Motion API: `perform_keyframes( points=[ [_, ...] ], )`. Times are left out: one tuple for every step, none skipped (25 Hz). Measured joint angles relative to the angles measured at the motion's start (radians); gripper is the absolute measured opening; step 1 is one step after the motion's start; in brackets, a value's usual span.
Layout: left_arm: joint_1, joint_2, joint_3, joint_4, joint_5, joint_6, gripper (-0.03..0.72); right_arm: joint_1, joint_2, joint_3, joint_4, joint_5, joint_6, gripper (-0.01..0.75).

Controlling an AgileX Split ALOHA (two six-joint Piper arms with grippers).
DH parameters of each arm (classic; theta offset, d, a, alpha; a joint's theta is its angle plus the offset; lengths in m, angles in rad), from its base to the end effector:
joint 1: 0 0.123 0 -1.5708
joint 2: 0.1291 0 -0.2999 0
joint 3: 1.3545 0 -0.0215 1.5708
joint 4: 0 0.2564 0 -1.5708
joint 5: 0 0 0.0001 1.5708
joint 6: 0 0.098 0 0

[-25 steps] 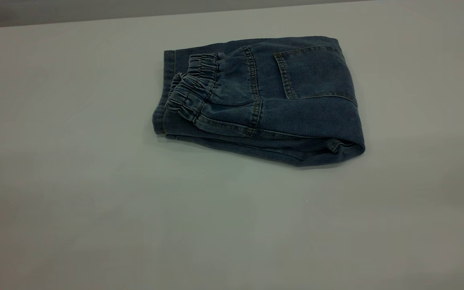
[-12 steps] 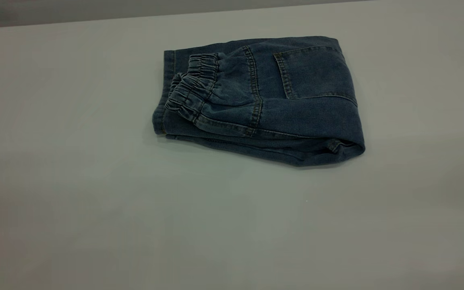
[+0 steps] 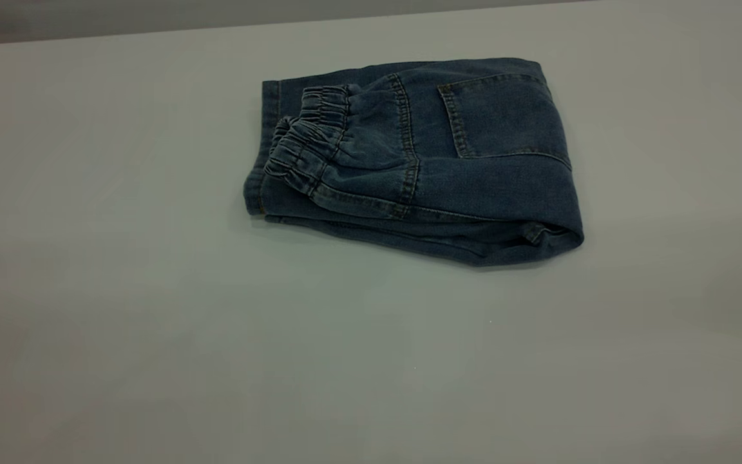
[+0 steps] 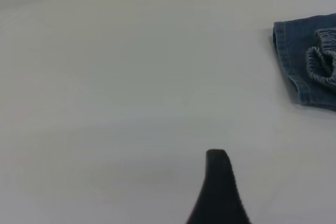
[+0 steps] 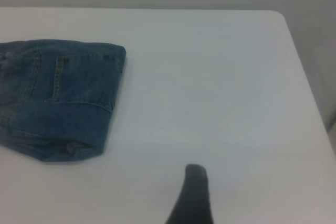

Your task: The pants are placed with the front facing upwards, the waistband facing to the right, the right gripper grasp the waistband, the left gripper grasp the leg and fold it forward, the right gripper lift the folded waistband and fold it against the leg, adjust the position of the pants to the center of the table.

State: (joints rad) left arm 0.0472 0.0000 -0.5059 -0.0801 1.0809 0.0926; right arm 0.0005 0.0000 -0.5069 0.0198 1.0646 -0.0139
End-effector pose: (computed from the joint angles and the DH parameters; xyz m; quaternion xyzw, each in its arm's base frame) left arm -0.0101 -0.0074 0.2770 0.0215 0.8560 -0.0039 0.5165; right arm -0.0097 0.0017 0.2784 -0.0066 0.8524 0.0064 0.5228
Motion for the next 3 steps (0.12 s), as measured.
perform_keyframes(
  points=[
    [0.0, 0.0, 0.0, 0.0, 0.0, 0.0, 0.475, 0.0, 0.0, 0.0, 0.0, 0.0, 0.0, 0.554],
    [0.0, 0.0, 0.0, 0.0, 0.0, 0.0, 0.475, 0.0, 0.0, 0.0, 0.0, 0.0, 0.0, 0.554],
    [0.0, 0.0, 0.0, 0.0, 0.0, 0.0, 0.475, 0.0, 0.0, 0.0, 0.0, 0.0, 0.0, 0.554]
  ],
)
